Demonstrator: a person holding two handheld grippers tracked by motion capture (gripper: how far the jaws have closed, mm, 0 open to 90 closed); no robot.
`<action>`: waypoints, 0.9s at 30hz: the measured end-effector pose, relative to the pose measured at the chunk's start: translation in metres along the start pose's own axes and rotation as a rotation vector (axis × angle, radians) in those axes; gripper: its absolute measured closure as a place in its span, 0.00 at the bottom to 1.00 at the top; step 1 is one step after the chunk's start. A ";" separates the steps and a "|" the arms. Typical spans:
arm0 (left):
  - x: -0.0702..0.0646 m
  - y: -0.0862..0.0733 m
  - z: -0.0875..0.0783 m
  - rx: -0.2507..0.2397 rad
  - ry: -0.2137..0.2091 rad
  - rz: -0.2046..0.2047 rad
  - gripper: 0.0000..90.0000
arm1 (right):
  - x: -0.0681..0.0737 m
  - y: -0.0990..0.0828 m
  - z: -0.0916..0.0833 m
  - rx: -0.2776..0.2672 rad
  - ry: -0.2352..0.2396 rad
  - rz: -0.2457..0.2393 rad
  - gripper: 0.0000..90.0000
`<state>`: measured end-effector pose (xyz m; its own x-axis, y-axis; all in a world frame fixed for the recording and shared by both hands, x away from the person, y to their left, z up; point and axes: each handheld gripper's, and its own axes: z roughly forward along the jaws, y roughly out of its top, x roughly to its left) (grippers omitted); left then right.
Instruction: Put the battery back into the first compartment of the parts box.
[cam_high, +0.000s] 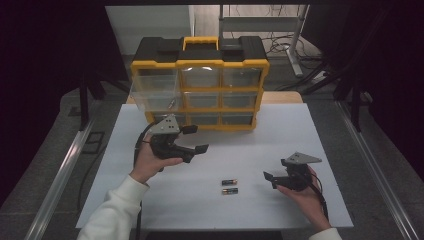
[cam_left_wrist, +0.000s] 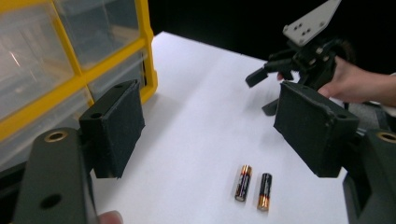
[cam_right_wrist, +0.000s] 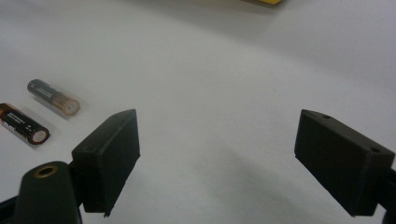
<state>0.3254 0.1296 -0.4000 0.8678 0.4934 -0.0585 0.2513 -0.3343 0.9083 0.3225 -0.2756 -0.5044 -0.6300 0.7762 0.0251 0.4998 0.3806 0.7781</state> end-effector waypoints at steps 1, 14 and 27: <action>0.000 -0.001 0.003 0.005 0.002 -0.002 0.27 | 0.000 0.000 0.000 0.002 0.000 0.000 0.16; -0.001 -0.011 0.028 0.073 -0.009 -0.005 0.27 | 0.000 0.000 0.000 0.004 0.000 -0.003 0.16; -0.002 -0.020 0.049 0.131 -0.025 -0.004 0.27 | 0.000 0.000 0.000 0.003 -0.001 -0.005 0.16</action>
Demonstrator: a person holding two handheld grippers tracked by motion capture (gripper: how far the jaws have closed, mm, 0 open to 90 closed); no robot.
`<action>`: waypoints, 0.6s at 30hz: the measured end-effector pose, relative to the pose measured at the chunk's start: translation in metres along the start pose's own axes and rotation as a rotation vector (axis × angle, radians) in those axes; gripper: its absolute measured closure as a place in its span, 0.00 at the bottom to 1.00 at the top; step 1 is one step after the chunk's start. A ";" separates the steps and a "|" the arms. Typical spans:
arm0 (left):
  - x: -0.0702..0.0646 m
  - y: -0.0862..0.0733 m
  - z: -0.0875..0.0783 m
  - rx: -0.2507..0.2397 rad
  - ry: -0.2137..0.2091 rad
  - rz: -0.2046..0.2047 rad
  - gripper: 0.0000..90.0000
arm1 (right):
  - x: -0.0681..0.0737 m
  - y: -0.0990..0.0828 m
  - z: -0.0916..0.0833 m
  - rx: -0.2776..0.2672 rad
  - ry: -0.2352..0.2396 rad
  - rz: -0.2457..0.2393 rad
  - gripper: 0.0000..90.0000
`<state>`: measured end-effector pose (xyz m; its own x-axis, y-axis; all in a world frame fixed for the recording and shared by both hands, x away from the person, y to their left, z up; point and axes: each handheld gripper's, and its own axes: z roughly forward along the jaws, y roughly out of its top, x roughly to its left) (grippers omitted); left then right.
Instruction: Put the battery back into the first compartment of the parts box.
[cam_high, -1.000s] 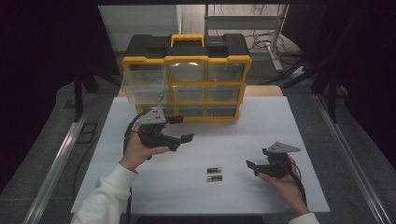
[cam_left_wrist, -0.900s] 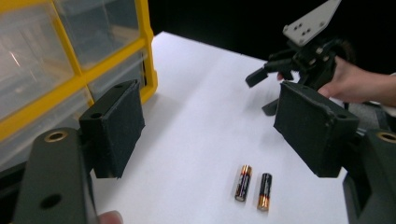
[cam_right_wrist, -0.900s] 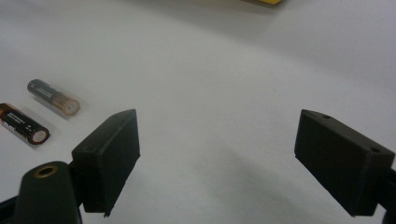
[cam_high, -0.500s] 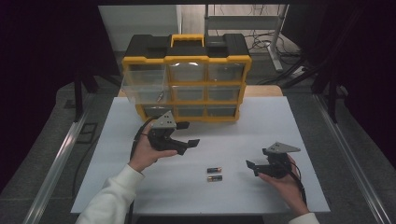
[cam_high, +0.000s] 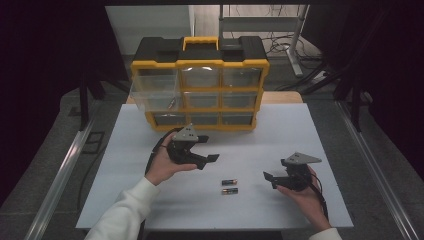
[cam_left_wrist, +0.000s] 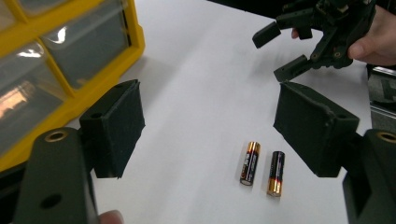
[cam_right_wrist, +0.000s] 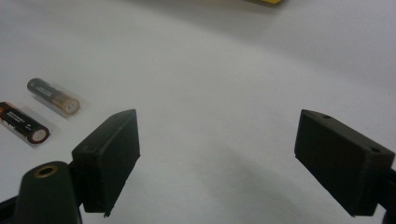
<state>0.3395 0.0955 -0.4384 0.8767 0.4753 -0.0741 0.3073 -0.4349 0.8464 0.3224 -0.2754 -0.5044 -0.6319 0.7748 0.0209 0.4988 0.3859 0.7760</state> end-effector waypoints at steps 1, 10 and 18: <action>0.000 -0.001 0.002 0.004 -0.001 0.001 0.27 | 0.000 0.000 0.000 0.000 0.000 0.001 0.16; -0.002 -0.004 0.019 0.055 0.001 0.026 0.27 | 0.000 0.000 0.000 -0.001 0.002 0.003 0.16; -0.004 -0.007 0.035 0.109 -0.007 0.027 0.27 | 0.000 0.000 0.000 -0.001 0.001 0.003 0.16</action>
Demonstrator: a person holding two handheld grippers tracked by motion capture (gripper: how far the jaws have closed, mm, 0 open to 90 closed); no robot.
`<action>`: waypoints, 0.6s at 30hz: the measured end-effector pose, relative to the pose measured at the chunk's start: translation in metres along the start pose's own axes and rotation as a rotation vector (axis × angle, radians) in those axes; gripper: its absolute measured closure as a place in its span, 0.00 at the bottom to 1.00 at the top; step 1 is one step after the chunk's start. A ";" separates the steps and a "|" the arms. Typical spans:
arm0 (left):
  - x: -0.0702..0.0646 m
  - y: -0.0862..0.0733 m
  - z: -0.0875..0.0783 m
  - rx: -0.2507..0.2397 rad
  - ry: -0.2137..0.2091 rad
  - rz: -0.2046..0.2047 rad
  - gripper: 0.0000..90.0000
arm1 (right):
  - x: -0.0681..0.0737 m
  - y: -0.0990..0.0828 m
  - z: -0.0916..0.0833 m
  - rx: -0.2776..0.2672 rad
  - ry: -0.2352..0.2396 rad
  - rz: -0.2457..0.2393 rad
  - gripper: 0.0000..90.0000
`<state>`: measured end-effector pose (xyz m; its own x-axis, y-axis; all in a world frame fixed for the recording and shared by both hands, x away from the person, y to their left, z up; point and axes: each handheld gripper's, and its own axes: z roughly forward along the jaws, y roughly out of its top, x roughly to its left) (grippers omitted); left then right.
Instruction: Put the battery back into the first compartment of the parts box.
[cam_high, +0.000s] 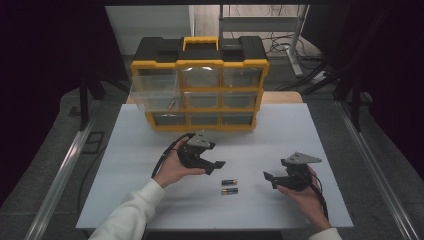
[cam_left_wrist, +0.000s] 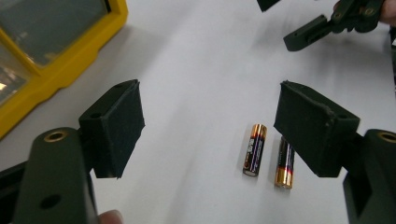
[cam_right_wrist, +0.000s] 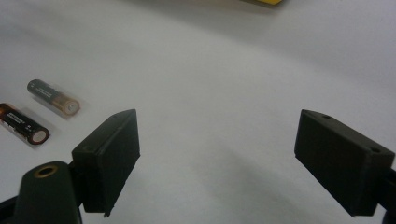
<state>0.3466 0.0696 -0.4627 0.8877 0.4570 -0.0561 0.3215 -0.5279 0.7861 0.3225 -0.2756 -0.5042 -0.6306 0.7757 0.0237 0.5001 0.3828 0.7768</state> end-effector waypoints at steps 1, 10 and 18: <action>0.000 0.000 0.002 0.010 -0.003 0.006 0.27 | 0.000 0.000 0.000 0.000 0.000 -0.001 0.16; -0.006 -0.001 0.018 0.054 -0.029 0.019 0.27 | 0.000 0.000 0.000 0.001 0.002 -0.002 0.16; -0.014 -0.002 0.034 0.113 -0.043 0.055 0.27 | 0.000 0.000 0.000 0.003 0.004 -0.001 0.16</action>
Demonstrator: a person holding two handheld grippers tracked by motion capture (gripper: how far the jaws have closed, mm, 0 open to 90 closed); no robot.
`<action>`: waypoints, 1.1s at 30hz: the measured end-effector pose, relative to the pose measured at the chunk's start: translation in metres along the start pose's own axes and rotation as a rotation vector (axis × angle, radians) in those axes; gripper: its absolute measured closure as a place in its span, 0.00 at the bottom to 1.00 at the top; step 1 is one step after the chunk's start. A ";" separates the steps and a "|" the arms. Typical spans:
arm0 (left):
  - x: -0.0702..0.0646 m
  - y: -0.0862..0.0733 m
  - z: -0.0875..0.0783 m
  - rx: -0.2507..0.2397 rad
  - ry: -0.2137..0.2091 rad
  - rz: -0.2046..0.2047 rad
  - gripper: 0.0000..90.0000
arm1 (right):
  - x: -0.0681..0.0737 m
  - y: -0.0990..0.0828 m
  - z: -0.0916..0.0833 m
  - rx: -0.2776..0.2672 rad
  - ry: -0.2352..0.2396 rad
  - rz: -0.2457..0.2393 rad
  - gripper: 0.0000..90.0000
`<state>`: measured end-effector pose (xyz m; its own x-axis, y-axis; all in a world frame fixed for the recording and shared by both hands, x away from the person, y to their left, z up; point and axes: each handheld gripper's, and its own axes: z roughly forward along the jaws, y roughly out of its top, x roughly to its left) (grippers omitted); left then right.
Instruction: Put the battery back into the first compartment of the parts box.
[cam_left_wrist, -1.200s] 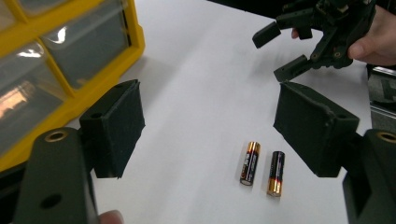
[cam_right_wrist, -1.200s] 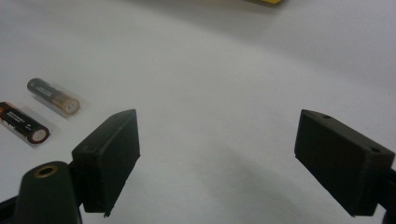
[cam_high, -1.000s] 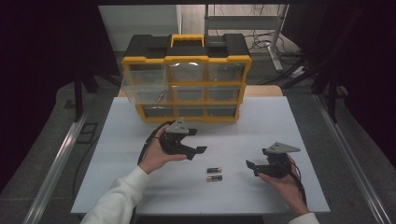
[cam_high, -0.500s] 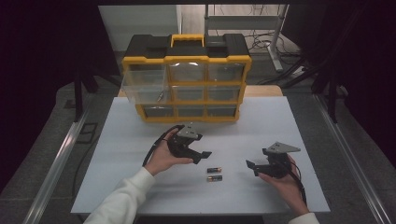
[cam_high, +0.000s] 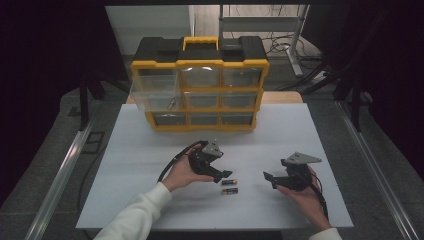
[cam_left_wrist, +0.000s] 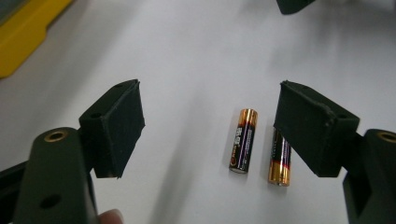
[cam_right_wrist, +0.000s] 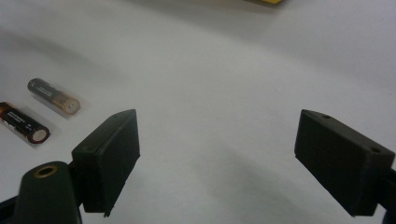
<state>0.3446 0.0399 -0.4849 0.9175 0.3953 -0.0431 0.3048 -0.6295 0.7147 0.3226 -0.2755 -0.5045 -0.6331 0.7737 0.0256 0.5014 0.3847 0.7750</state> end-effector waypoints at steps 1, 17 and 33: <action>-0.001 0.000 0.002 0.001 -0.003 0.000 0.27 | 0.000 0.000 0.000 0.000 -0.001 0.000 0.16; -0.009 -0.001 0.029 0.093 -0.018 0.047 0.29 | 0.000 0.000 0.000 0.002 0.000 0.000 0.16; -0.016 -0.003 0.046 0.188 -0.012 0.099 0.49 | 0.000 0.000 0.000 0.005 -0.003 -0.002 0.16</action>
<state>0.3409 0.0048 -0.5180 0.9481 0.3179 0.0120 0.2541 -0.7794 0.5727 0.3225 -0.2756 -0.5045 -0.6324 0.7743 0.0216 0.5025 0.3889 0.7722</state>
